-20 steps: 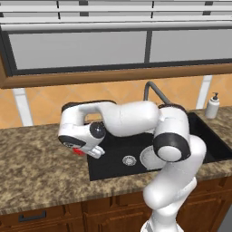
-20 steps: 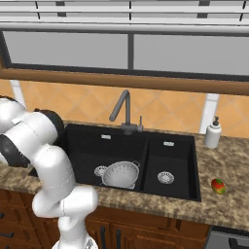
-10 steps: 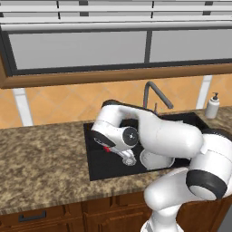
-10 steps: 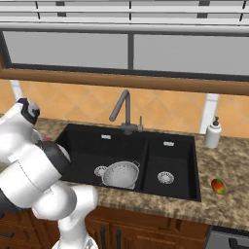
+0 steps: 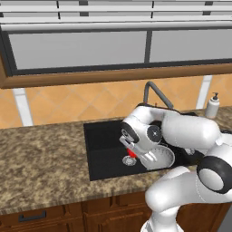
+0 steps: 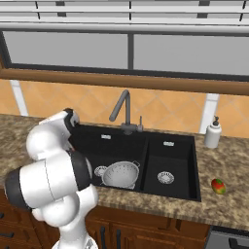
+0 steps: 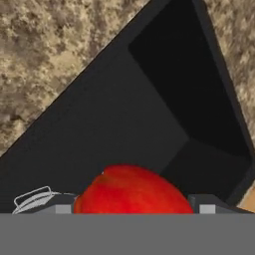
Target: Put the colander in the sink, put the mango, apple in the colander, and turn on the sink faucet and pour water over the colander.
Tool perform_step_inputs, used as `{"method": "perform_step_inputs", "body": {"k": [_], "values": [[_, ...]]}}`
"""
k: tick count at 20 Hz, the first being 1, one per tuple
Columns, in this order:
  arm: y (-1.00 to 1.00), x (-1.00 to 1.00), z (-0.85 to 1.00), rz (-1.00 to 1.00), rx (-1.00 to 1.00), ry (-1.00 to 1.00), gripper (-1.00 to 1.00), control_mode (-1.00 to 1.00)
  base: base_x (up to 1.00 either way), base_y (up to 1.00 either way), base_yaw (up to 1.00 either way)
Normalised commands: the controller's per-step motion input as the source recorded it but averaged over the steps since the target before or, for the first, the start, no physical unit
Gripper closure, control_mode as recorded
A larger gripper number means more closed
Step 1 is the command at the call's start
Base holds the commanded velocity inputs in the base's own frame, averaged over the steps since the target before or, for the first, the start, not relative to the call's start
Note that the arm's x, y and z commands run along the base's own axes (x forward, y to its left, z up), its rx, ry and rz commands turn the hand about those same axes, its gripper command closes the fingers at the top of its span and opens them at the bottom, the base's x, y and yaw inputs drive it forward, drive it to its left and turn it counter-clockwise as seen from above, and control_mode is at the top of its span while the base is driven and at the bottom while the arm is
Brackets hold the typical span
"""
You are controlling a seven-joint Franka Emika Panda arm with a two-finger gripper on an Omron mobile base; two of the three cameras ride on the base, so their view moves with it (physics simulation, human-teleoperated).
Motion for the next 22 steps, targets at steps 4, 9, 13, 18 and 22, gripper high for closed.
{"method": "perform_step_inputs", "body": {"k": [4, 9, 13, 18, 22], "values": [[-0.19, 0.17, 0.18, -0.3, -0.42, 0.53, 1.0, -1.0, 0.0, 0.0, 0.0], [-0.31, 0.34, 0.43, -0.24, -0.31, 0.33, 1.0, -1.0, 0.0, 0.0, 0.0], [-0.44, 0.31, 0.4, -0.2, -0.26, 0.24, 1.0, -1.0, 0.0, 0.0, 0.0], [-0.51, 0.17, 0.11, -0.2, -0.22, 0.22, 1.0, -1.0, 0.0, 0.0, 0.0], [-0.52, 0.28, 0.07, -0.19, -0.17, 0.24, 1.0, -1.0, 0.0, 0.0, 0.0]]}}
